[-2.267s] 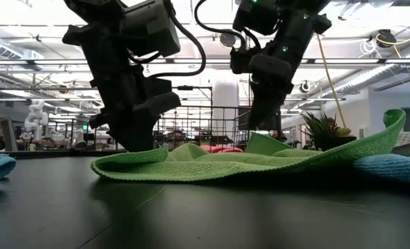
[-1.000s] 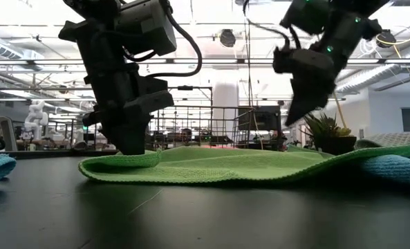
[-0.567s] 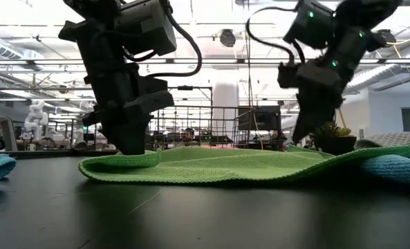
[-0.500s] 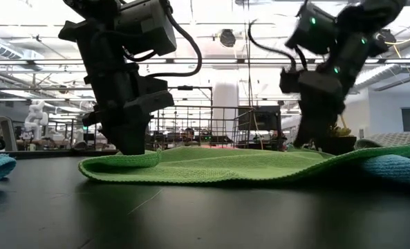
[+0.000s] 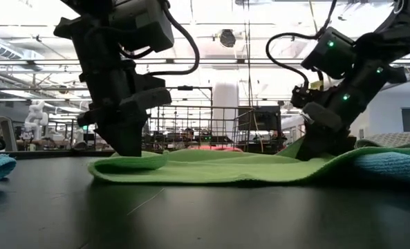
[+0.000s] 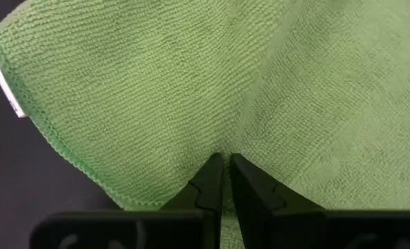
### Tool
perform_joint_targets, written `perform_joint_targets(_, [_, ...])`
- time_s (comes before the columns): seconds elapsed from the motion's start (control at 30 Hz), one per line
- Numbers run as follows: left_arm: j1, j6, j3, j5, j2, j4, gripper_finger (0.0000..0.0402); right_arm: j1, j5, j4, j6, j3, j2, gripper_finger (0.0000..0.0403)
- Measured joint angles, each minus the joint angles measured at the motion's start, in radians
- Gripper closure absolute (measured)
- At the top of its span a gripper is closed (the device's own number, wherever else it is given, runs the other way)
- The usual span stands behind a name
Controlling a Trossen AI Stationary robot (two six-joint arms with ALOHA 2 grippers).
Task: Fold microfiber towels
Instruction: Fold the green microfiber cloth in quarters
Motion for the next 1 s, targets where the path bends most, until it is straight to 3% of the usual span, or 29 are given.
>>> perform_joint_targets(0.27, [-0.021, -0.033, 0.0, 0.001, 0.0, 0.001, 0.0366, -0.078, 0.049, 0.187, -0.008, -0.006, 0.004, 0.0403])
perform_joint_targets(0.5, [-0.031, -0.041, 0.0, 0.003, 0.0, 0.001, 0.0366, -0.096, -0.06, 0.42, 0.027, -0.004, 0.003, 0.0403])
perform_joint_targets(1.0, [-0.029, -0.036, 0.0, -0.018, 0.0, 0.005, 0.0366, -0.092, -0.055, 0.258, 0.062, -0.004, 0.009, 0.0403])
